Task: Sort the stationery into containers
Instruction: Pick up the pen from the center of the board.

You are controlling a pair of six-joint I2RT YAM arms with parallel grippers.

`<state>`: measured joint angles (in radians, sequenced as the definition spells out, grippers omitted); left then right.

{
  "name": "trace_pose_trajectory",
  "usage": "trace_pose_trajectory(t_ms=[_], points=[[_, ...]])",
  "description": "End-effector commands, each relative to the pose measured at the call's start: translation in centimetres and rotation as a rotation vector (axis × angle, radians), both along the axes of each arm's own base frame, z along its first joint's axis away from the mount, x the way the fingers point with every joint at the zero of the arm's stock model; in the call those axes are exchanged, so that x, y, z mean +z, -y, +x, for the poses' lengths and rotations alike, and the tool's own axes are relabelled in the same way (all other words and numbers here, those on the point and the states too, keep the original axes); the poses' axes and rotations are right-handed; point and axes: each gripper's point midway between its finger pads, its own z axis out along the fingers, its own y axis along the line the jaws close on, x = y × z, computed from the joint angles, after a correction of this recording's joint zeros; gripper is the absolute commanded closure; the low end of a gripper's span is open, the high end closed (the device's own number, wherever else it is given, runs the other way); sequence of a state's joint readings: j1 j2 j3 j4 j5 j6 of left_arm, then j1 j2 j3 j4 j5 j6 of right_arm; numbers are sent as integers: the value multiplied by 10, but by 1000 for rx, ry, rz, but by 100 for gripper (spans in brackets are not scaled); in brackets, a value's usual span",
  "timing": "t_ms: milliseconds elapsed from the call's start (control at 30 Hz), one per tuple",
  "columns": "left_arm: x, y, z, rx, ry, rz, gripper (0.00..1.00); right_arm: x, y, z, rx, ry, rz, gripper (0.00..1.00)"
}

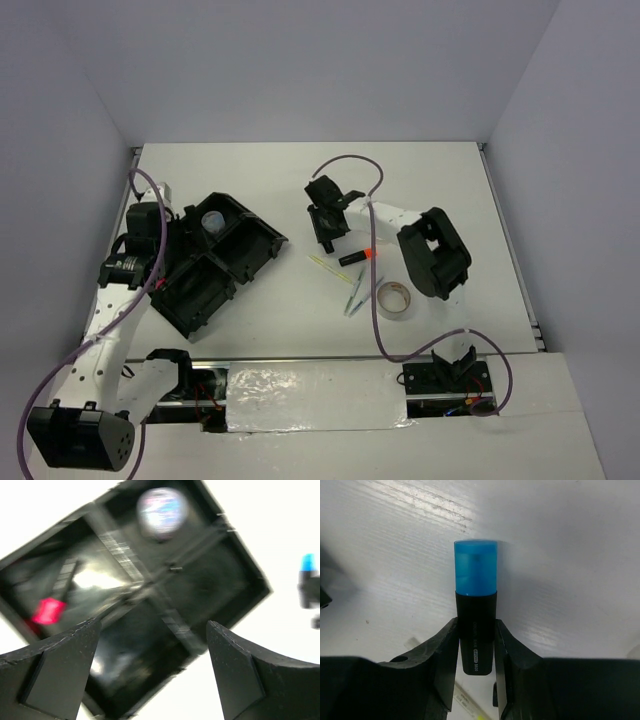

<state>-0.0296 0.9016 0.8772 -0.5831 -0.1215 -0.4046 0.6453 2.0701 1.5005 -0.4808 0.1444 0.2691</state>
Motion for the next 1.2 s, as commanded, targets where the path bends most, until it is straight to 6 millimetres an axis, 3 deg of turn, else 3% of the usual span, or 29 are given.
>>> trace_pose_trajectory(t_ms=[0,33,67,133,300,433,667,800,900,933,1067,1100,1133,1167], points=[[49,47,22,-160,154,-207,1,92,-20,6,60,237,138,94],[66,68,26,-230,204,-309,1,105,-26,-1,81,262,164,93],[75,77,28,-259,229,-353,1,134,-35,-14,110,304,221,93],[97,97,34,-311,277,-454,1,148,-52,-37,176,294,311,91],[120,134,40,-412,308,-591,1,203,-97,-103,324,337,548,90],[129,154,38,-479,320,-658,1,237,-111,-125,343,390,642,89],[126,168,31,-529,307,-669,5,269,-130,-140,391,393,727,88],[117,178,26,-562,275,-673,22,274,-137,-136,381,406,730,88],[110,184,25,-573,248,-659,25,279,-142,-132,370,410,736,88],[107,184,25,-567,240,-652,28,281,-142,-131,369,416,735,88],[98,185,27,-570,211,-623,81,287,-148,-130,372,431,731,84],[103,182,30,-559,219,-600,99,287,-148,-131,377,431,730,73],[102,173,37,-518,207,-534,100,287,-145,-131,374,439,734,53],[88,166,38,-488,169,-491,100,278,-144,-131,378,432,722,36]])
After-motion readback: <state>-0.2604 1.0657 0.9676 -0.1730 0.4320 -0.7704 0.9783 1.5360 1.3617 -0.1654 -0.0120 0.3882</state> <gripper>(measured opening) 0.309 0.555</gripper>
